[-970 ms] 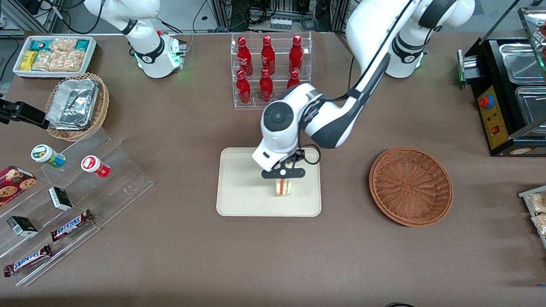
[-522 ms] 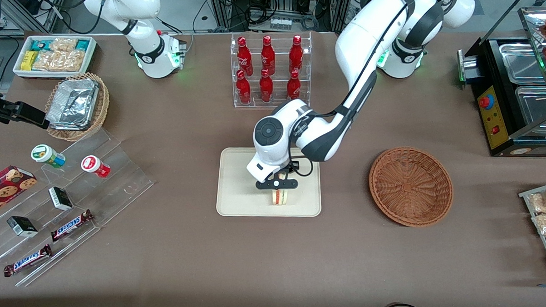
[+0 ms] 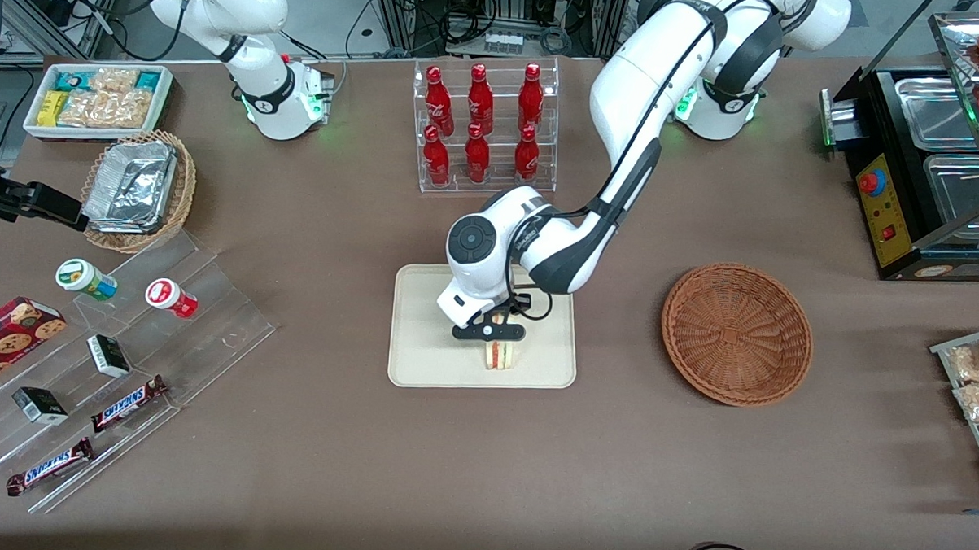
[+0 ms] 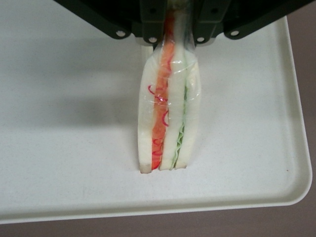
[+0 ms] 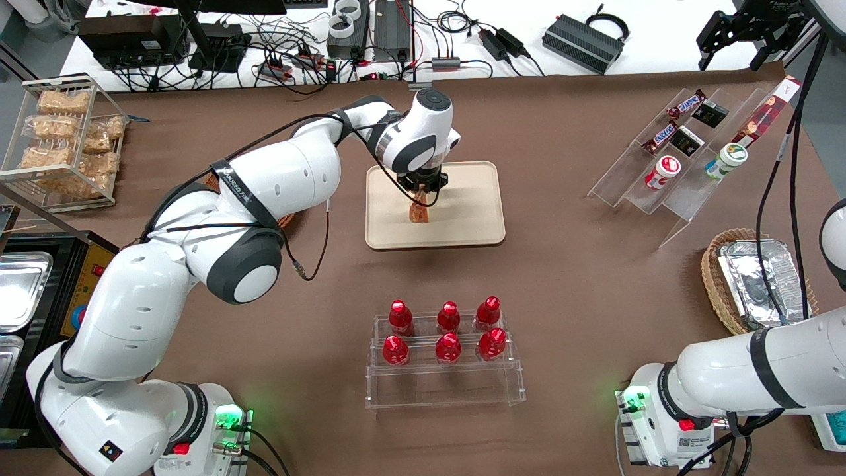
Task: Place sandwich from basket to tray
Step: 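Lower the sandwich onto the tray and open the left gripper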
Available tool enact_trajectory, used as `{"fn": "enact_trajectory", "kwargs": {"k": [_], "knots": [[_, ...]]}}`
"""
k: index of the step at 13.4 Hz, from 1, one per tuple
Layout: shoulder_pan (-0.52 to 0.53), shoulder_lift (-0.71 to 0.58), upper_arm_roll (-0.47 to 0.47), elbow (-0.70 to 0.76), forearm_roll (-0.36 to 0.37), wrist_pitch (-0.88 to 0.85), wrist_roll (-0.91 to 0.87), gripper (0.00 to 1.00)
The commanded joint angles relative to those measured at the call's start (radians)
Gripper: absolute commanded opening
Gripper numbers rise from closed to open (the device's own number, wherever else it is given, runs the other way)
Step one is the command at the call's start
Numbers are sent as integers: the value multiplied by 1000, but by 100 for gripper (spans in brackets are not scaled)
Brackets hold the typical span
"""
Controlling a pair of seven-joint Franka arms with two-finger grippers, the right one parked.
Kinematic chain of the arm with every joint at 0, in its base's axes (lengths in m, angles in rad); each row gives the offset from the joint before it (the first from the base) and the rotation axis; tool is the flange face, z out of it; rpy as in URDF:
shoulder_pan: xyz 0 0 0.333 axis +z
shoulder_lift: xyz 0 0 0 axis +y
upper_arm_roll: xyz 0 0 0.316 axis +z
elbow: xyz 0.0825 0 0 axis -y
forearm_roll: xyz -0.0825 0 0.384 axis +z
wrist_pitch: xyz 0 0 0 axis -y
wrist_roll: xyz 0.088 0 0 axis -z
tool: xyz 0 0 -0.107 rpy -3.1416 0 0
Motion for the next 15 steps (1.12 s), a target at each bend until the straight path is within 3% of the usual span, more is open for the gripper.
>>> {"fn": "enact_trajectory", "kwargs": {"k": [1,7,15], "knots": [[-17,20,13,27,9,-3,4,100],[-11,-9,16,33,5,-18,1,100],[70,-170,23,34,-12,-185,19,100]]}}
